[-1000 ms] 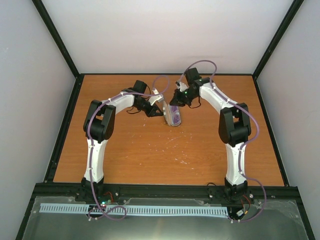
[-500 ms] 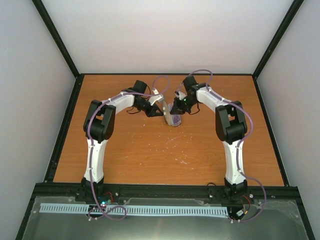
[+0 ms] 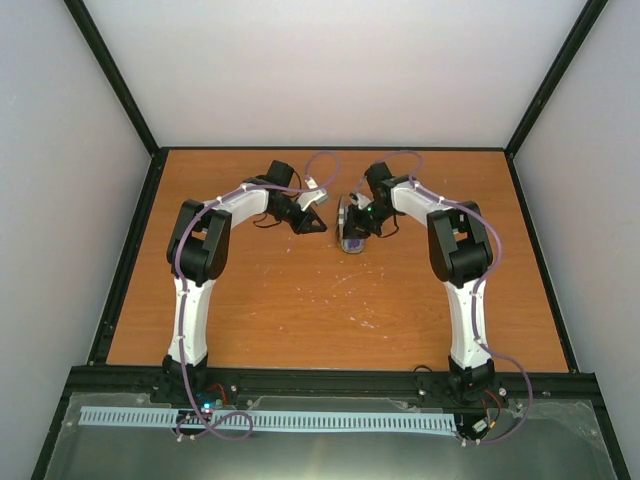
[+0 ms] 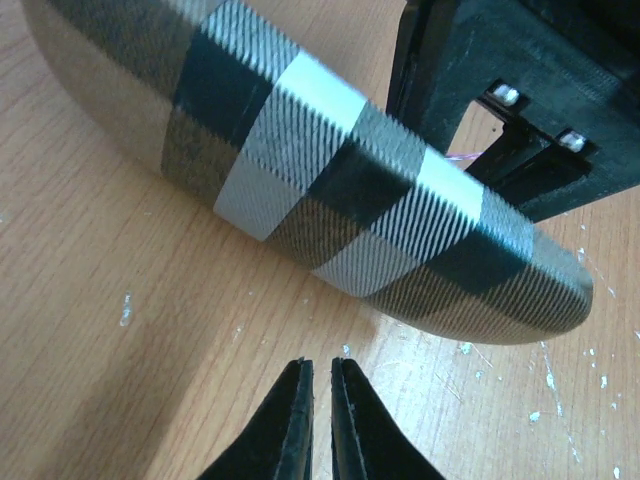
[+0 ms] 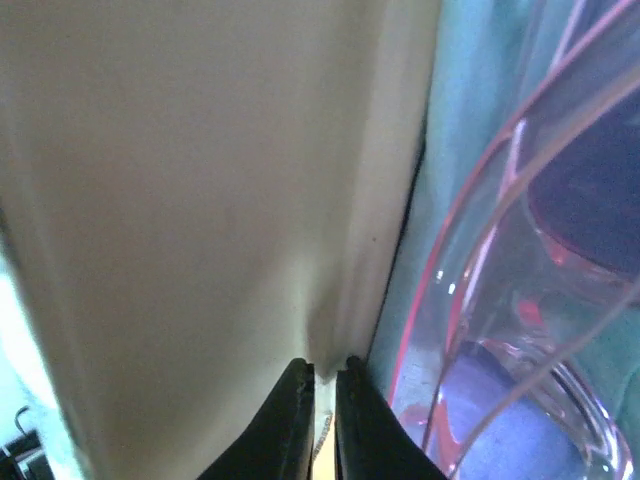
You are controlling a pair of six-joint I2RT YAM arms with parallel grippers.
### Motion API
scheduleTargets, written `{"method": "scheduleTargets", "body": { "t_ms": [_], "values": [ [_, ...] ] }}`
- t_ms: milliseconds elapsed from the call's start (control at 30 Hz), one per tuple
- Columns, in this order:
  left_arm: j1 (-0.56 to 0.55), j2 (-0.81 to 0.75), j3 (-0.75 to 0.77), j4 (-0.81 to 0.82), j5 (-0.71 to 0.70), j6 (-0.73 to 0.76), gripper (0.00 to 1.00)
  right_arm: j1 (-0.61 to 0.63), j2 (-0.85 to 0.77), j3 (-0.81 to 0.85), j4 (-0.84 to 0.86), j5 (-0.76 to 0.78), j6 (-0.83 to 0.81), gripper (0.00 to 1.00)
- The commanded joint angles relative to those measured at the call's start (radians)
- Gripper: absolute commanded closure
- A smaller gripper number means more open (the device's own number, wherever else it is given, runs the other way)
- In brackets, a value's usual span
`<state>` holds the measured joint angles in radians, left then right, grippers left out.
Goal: Organize the sunglasses
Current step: Adjust the sunglasses in the sunglasses case.
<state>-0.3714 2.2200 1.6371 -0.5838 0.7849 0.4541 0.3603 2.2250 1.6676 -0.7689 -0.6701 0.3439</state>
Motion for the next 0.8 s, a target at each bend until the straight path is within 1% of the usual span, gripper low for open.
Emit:
{"method": "scheduleTargets", "body": {
  "t_ms": [0,100,267,367,433,500,567,600,767],
  "values": [
    [-0.004,-0.042,0.025,-0.003,0.008,-0.001,0.91,0.000,-0.075,0.024,0.027,0.006,0.011,0.89],
    [-0.006,-0.036,0.041,-0.013,0.008,0.002,0.91,0.000,-0.119,0.053,0.023,0.007,0.015,0.86],
    [-0.010,-0.032,0.073,-0.024,0.005,0.001,0.91,-0.009,-0.202,0.048,0.037,0.015,0.036,0.86],
    [-0.012,-0.028,0.090,-0.028,0.005,-0.002,0.91,-0.033,-0.262,-0.006,0.065,0.047,0.057,0.90],
    [-0.014,-0.024,0.098,-0.029,0.007,-0.004,0.91,-0.055,-0.300,-0.061,0.092,0.096,0.077,0.94],
    [-0.018,-0.016,0.102,-0.029,0.009,-0.006,0.91,-0.079,-0.328,-0.119,0.111,0.177,0.105,0.97],
    [-0.023,-0.011,0.102,-0.029,0.010,-0.008,0.91,-0.099,-0.325,-0.161,0.094,0.285,0.124,0.97],
    [-0.025,-0.010,0.102,-0.030,0.010,-0.008,0.91,-0.108,-0.315,-0.175,0.081,0.313,0.129,0.97],
    [-0.034,-0.006,0.102,-0.029,0.007,-0.012,0.91,-0.116,-0.228,-0.210,0.087,0.317,0.121,0.97]
  ]
}}
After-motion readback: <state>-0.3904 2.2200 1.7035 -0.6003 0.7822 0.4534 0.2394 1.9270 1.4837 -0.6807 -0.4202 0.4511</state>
